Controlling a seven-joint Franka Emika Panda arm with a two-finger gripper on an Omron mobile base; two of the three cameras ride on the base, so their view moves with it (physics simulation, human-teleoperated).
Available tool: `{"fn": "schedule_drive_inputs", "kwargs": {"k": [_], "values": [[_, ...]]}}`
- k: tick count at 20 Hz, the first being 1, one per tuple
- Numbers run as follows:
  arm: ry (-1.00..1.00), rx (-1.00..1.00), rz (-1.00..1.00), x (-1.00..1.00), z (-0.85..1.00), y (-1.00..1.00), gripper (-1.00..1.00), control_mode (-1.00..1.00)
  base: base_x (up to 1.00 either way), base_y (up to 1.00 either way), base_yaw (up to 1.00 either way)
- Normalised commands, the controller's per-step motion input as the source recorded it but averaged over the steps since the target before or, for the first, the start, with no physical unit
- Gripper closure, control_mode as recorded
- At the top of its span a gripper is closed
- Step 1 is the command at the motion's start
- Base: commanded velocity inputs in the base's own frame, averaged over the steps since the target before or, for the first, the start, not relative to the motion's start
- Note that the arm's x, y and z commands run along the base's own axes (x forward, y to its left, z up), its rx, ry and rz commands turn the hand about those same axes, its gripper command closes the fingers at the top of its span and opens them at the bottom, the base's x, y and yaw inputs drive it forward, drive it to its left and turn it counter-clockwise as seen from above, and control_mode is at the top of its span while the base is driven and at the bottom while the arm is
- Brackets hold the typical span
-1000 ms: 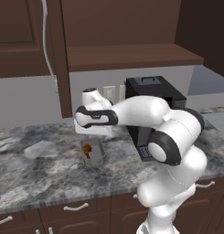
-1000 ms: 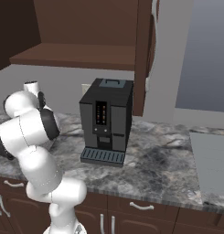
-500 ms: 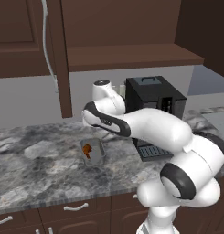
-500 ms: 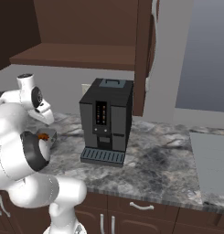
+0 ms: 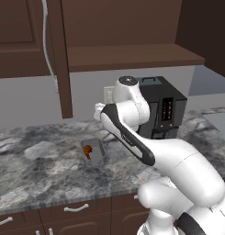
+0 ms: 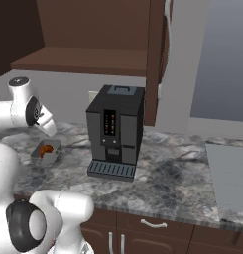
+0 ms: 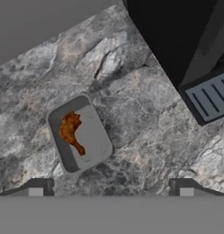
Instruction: Retrieve the tupperware from the cabinet, then place the raw meat into the tupperware to avoid contamination.
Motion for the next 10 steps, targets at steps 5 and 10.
{"fn": "schedule_drive_inputs", "kwargs": {"k": [5,10], "values": [[-0.22,0.09,0.0,-0.62,0.55,-0.17,-1.0,-1.0,0.0,0.0,0.0],[-0.23,0.07,0.02,-0.59,0.56,-0.12,-1.0,-1.0,0.0,0.0,0.0]]}}
